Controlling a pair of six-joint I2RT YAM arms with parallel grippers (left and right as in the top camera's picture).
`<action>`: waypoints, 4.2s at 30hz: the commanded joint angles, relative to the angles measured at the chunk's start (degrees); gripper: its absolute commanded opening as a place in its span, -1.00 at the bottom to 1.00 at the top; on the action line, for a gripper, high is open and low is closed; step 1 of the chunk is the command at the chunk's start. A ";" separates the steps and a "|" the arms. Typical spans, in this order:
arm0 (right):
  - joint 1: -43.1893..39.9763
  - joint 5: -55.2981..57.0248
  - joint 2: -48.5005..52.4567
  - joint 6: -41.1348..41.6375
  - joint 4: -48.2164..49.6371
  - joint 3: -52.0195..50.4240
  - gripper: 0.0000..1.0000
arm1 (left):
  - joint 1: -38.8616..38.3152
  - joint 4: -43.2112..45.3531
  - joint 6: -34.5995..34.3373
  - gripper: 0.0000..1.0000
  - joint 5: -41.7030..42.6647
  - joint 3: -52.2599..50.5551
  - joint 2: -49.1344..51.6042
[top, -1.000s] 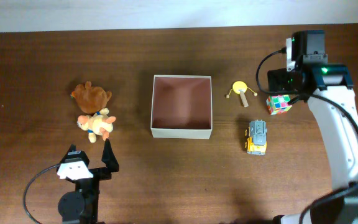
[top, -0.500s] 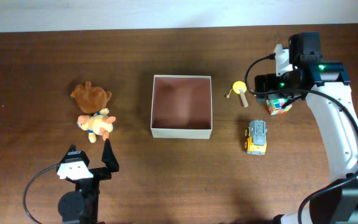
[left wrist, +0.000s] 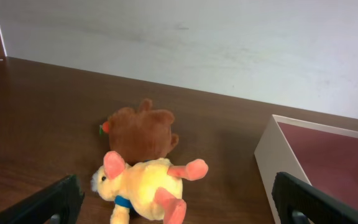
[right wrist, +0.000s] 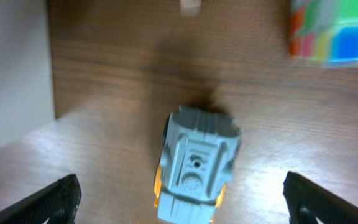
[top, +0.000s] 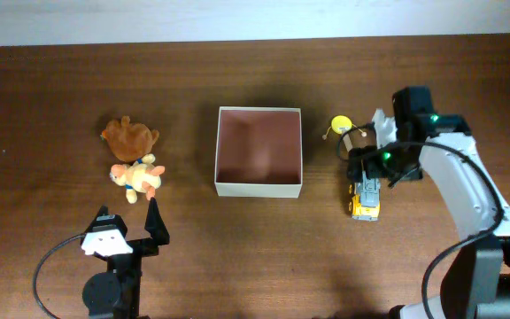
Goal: Pack container
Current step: 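Lower the right gripper and grasp the toy robot car, then carry the toy car left over the white box, then lower the toy car into the box and open the right gripper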
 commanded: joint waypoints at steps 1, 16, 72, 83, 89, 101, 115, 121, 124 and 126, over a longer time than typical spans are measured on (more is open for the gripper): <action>-0.33 -2.14 0.39 0.59 2.54 -4.24 0.98 | 0.04 0.02 1.16 0.98 0.22 -0.39 -0.46; -0.33 -1.20 2.21 4.02 15.39 -15.45 1.00 | 0.02 0.02 1.14 0.98 0.22 -0.39 -0.46; 7.43 -34.10 4.72 -3.69 1.77 17.86 0.24 | 0.02 0.02 1.14 0.98 0.22 -0.39 -0.48; 24.17 -14.93 7.34 12.35 21.05 18.01 0.24 | 0.02 0.02 1.16 0.98 0.22 -0.39 -0.48; 30.29 -1.29 12.63 19.58 26.62 18.01 0.25 | 0.02 0.02 1.16 0.98 0.22 -0.39 -0.48; 33.53 4.42 25.46 27.85 37.18 18.01 0.25 | 0.04 0.02 1.16 0.98 0.22 -0.39 -0.48; 33.53 4.15 26.86 27.34 41.97 18.01 0.43 | 0.04 0.02 1.14 0.98 0.22 -0.39 -0.48; 33.53 3.45 26.86 26.91 41.81 18.01 0.48 | 0.02 0.00 1.14 0.98 0.22 -0.39 -0.48; 33.53 0.76 26.77 26.03 41.66 18.08 0.48 | 0.02 0.02 1.14 0.98 0.22 -0.39 -0.48; 33.53 -0.46 26.29 26.05 41.42 18.23 0.47 | 0.02 0.02 1.16 0.98 0.22 -0.39 -0.48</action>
